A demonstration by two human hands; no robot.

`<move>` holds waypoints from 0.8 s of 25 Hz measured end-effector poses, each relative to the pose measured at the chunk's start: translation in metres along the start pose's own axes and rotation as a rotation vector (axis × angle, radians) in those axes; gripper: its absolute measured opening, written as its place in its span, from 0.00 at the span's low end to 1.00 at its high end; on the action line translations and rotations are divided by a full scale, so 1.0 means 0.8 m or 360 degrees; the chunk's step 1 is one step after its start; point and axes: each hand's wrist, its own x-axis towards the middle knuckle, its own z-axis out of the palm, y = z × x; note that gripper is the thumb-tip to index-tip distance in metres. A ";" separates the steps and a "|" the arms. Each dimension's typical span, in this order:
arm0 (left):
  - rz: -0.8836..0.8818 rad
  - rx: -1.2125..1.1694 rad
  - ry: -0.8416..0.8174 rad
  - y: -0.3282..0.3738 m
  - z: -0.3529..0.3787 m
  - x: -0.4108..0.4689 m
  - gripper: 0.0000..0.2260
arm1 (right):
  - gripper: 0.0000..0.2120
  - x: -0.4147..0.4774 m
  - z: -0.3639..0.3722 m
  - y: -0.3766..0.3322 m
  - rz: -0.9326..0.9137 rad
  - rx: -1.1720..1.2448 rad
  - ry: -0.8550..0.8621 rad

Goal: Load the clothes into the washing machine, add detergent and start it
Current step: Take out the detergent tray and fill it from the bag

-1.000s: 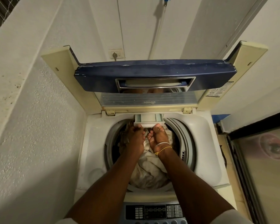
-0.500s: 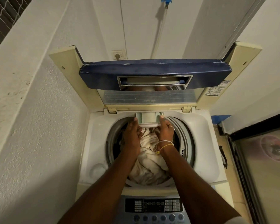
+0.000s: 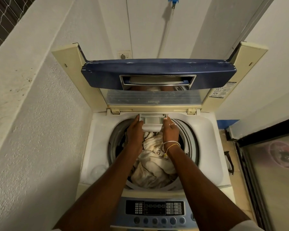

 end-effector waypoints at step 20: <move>0.0195 0.0297 0.0022 -0.017 -0.060 -0.091 0.16 | 0.16 -0.067 -0.049 -0.004 -0.0172 -0.0279 -0.0232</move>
